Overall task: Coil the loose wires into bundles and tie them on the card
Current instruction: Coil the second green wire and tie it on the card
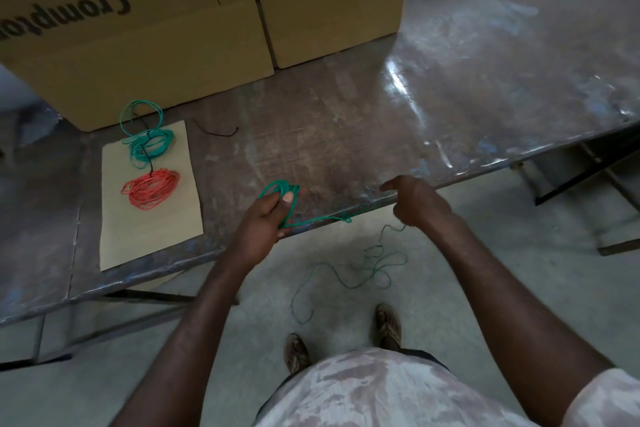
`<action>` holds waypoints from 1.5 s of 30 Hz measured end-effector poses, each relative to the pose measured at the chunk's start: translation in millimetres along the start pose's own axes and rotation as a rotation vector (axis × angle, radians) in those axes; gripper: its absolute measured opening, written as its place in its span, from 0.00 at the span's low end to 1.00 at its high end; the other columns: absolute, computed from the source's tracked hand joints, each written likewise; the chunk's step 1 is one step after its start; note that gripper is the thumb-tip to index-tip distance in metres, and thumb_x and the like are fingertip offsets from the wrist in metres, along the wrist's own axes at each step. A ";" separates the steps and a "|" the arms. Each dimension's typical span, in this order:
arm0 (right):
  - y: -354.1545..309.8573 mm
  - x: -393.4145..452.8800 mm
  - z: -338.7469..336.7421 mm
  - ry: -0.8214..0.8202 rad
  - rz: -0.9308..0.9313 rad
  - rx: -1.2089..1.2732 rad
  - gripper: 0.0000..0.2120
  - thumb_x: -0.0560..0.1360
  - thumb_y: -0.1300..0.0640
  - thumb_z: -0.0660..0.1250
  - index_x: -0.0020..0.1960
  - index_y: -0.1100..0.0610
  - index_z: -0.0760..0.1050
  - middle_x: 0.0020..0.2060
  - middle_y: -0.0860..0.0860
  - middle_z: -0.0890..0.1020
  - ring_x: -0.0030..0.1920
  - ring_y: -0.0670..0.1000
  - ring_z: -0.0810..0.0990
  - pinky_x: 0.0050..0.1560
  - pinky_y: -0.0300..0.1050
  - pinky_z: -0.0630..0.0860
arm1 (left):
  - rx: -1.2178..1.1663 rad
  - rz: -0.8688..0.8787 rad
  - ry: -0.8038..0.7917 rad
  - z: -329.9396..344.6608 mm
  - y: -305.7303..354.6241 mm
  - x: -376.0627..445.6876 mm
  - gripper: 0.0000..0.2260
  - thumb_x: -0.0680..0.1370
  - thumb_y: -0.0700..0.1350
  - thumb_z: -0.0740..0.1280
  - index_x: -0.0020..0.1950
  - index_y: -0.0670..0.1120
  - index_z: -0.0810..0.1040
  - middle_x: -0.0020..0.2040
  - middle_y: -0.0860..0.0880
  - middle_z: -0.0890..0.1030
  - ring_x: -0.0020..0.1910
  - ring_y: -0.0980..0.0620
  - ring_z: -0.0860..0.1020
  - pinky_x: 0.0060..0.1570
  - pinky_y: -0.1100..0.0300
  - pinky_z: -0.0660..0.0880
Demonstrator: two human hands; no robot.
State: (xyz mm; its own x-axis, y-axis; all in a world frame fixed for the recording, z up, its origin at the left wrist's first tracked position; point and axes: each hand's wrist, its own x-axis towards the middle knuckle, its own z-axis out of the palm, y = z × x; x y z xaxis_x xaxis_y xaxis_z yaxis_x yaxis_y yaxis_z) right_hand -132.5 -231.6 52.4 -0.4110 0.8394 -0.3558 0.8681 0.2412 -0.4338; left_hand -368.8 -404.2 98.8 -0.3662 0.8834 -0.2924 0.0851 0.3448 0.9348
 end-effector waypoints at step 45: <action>-33.6 -5.8 -1.3 0.160 -0.410 0.546 0.13 0.87 0.51 0.58 0.51 0.52 0.80 0.36 0.45 0.84 0.33 0.42 0.78 0.39 0.44 0.76 | -0.364 -0.093 -0.089 -11.1 18.8 22.2 0.21 0.89 0.52 0.56 0.58 0.47 0.88 0.28 0.52 0.60 0.23 0.58 0.56 0.23 0.64 0.52</action>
State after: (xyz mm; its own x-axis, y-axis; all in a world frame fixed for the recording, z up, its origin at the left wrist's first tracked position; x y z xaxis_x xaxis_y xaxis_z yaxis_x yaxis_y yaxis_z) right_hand -158.9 -243.9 70.2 -0.5929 0.8046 0.0340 0.3701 0.3098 -0.8758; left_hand -385.7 -381.6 112.1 -0.2734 0.8832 -0.3810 -0.2856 0.3037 0.9090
